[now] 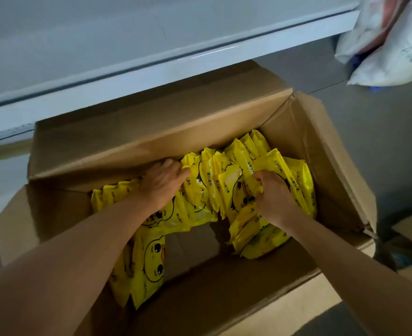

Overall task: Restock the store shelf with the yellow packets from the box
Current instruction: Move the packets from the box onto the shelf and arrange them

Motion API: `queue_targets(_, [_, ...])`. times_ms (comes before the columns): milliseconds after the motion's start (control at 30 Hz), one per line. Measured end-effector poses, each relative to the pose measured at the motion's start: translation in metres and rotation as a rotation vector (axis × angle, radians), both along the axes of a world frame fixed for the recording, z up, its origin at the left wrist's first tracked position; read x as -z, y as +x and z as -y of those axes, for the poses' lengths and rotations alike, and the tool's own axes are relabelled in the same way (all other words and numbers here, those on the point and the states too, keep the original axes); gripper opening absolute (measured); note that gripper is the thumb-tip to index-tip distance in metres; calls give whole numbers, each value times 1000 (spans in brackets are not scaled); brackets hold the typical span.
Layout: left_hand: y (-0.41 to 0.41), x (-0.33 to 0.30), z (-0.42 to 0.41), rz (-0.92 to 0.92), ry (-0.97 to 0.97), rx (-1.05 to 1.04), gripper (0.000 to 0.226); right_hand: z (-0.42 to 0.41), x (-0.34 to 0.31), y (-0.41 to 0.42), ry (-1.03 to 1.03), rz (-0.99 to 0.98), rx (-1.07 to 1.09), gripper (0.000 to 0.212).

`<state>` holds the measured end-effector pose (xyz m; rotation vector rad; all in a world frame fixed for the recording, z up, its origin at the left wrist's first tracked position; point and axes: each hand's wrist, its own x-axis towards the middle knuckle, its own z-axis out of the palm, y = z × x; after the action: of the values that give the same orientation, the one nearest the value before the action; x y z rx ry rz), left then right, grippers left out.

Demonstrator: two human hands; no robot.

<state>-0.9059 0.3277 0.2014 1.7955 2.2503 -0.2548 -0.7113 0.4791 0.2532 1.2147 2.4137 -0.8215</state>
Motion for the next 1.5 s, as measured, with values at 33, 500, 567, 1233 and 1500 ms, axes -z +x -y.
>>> queue_targets(33, [-1,-3,1,-39,-23,37,36,-2,0,-1,4,0,0,49])
queue_targets(500, [-11,-27,30,237,-233,-190,35,-12,37,-35,55,-108,-394,62])
queue_targets(567, [-13,-30,39,275,-234,-271,29,-11,41,-40,83,-122,-464,58])
queue_targets(1233, [6,-148,85,342,147,-800,27,-14,-62,-14,168,-264,-299,42])
queue_targets(1500, [17,-263,94,293,331,-955,16,-19,-186,-15,426,-396,-183,48])
